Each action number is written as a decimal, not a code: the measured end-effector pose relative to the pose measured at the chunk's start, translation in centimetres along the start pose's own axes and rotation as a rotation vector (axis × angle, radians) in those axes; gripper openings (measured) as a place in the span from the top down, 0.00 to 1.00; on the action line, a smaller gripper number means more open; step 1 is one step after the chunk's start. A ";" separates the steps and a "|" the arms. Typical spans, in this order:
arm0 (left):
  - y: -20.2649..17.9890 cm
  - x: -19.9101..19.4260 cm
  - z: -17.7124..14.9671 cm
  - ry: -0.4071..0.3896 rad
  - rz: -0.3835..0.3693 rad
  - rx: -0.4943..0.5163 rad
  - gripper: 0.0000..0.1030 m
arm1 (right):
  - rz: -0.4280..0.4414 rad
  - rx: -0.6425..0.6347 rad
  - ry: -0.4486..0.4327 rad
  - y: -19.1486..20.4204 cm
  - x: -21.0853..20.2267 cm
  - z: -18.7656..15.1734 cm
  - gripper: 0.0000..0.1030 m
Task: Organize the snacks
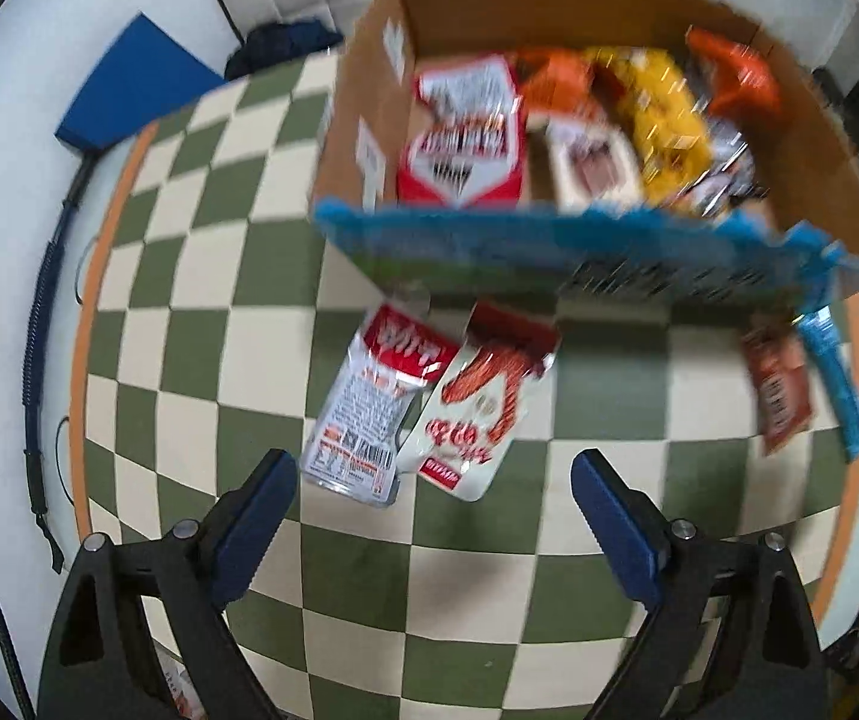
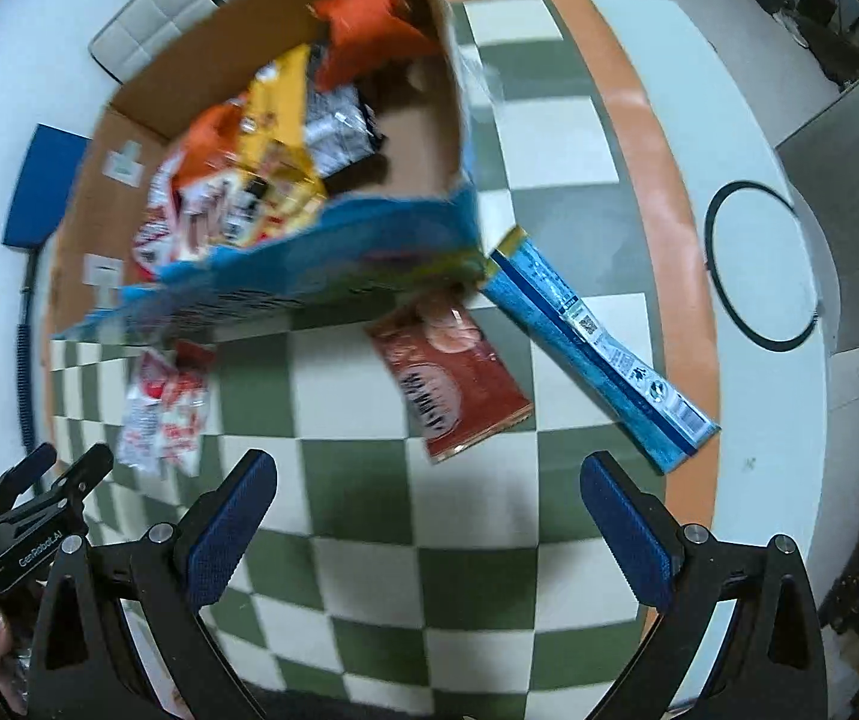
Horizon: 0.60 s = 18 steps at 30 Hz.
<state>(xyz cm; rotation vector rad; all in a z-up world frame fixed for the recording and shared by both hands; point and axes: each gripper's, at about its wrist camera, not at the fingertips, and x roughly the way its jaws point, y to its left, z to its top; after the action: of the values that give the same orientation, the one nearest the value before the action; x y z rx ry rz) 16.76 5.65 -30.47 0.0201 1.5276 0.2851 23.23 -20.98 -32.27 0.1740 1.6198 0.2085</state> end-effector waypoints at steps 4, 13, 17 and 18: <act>-0.3 3.4 -0.1 0.041 0.028 0.028 0.22 | -0.027 -0.019 0.024 -0.2 3.3 0.9 0.00; -1.5 7.5 0.7 0.064 0.078 0.114 0.25 | -0.065 -0.057 0.006 0.9 6.9 2.4 0.03; -2.5 7.7 0.7 0.050 0.063 0.155 0.25 | -0.088 -0.074 0.019 1.3 8.0 2.7 0.10; -2.6 7.7 0.8 0.054 0.045 0.155 0.25 | -0.095 -0.079 0.024 1.4 8.3 2.7 0.18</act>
<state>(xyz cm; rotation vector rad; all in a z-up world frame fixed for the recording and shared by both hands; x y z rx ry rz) 18.09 4.77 -38.47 0.1706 1.6019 0.2046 25.40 -17.61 -40.12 0.0343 1.6366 0.2020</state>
